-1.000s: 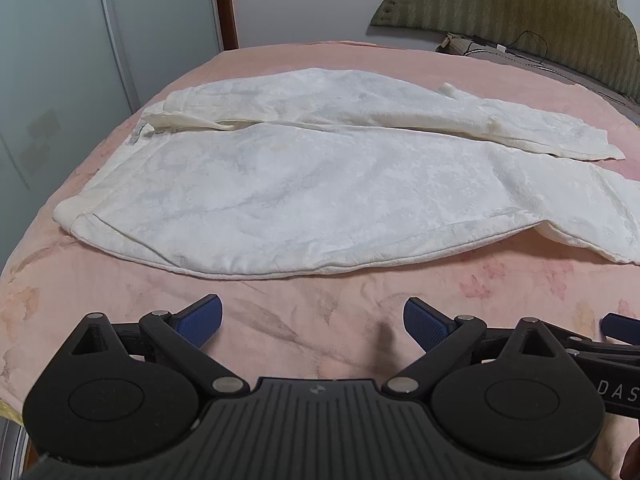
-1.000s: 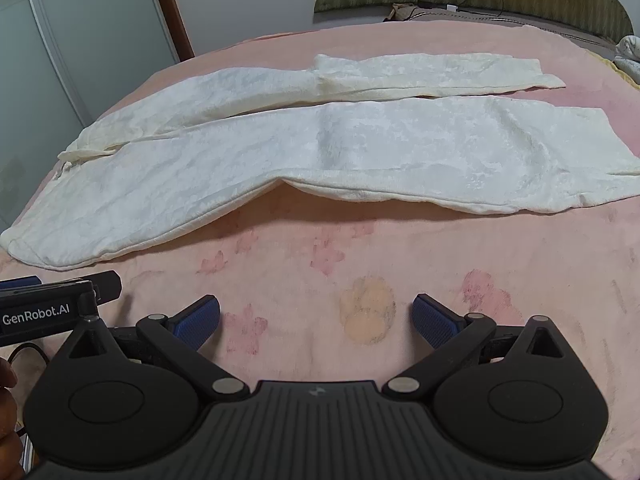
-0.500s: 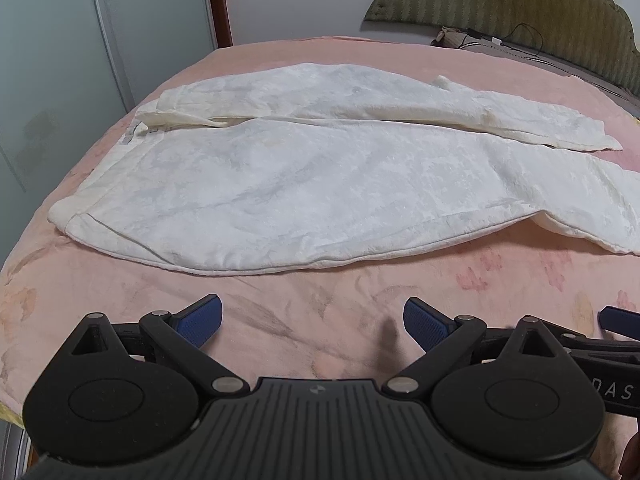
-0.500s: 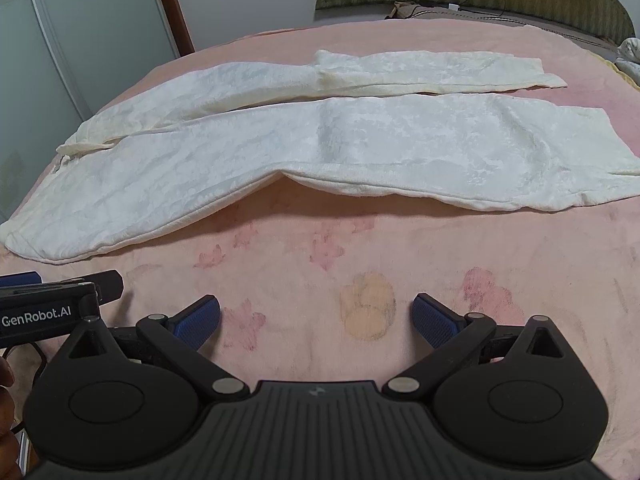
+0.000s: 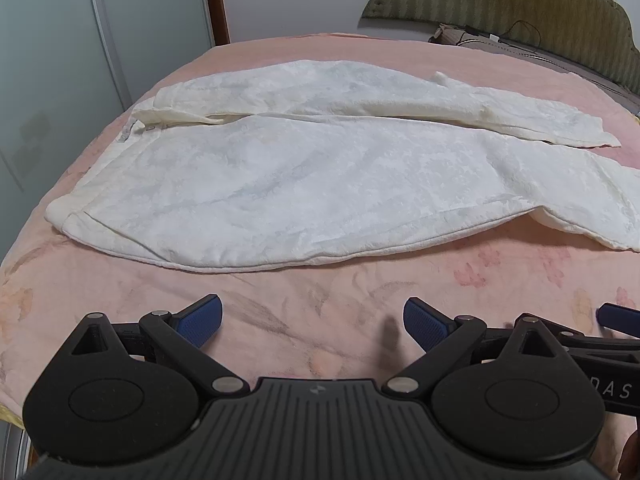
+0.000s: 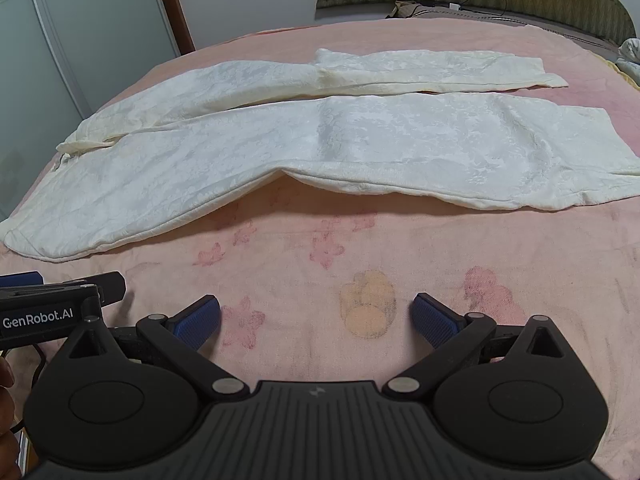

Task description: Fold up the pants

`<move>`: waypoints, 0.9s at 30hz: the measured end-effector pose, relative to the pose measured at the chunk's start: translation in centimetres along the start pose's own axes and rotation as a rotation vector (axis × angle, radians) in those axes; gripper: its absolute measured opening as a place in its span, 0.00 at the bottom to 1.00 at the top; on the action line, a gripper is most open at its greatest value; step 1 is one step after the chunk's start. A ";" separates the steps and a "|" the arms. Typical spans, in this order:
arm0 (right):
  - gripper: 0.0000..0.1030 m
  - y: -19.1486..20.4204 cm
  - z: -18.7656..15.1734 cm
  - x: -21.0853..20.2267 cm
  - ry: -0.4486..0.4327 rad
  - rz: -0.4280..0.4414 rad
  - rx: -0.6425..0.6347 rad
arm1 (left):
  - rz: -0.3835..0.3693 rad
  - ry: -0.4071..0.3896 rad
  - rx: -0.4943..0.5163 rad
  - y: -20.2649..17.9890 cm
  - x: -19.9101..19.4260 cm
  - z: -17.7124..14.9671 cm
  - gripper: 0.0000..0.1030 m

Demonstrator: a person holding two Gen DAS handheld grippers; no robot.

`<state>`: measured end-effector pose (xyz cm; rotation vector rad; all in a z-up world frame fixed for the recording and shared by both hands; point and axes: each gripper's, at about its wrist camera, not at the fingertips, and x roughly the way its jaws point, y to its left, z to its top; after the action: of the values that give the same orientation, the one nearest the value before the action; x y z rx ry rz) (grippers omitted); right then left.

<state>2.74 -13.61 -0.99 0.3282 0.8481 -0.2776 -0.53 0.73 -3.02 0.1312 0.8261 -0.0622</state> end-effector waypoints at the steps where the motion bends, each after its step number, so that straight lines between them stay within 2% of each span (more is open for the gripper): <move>1: 1.00 0.0 0.0 0.0 0.000 0.000 0.000 | 0.000 -0.001 0.000 0.0 0.0 0.0 0.96; 5: 1.00 -0.2 0.0 -0.3 -0.022 0.021 0.003 | 0.001 -0.021 -0.005 0.1 -0.3 0.0 0.96; 8: 1.00 -0.4 0.3 -1.5 -0.123 0.077 -0.040 | 0.018 -0.075 -0.019 0.4 -1.1 0.4 0.96; 11: 1.00 0.3 0.9 -2.7 -0.257 0.088 -0.154 | 0.049 -0.144 -0.025 0.7 -1.9 1.0 0.96; 13: 1.00 1.0 1.8 -2.8 -0.317 0.074 -0.242 | 0.084 -0.185 -0.015 0.7 -2.1 1.5 0.96; 15: 1.00 1.8 3.0 -2.5 -0.332 0.068 -0.311 | 0.129 -0.222 -0.002 0.8 -2.2 2.2 0.96; 17: 1.00 2.6 4.2 -2.0 -0.331 0.097 -0.374 | 0.158 -0.239 0.008 1.0 -1.8 2.9 0.96; 21: 1.00 4.7 6.0 -0.9 -0.359 0.118 -0.542 | 0.196 -0.226 -0.021 2.4 -0.1 4.4 0.96; 23: 1.00 6.1 6.5 -0.7 -0.451 0.078 -0.661 | 0.223 -0.209 -0.050 3.4 1.1 5.2 0.96; 25: 1.00 7.3 6.9 -1.0 -0.636 0.015 -0.787 | 0.246 -0.190 -0.079 4.5 2.6 5.9 0.96; 27: 1.00 8.0 7.4 -0.4 -0.794 -0.002 -0.933 | 0.268 -0.168 -0.110 5.7 4.1 6.5 0.96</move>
<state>10.47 -9.18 5.26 -0.6308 0.1251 0.0199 7.60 5.47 -1.17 0.1301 0.6368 0.2222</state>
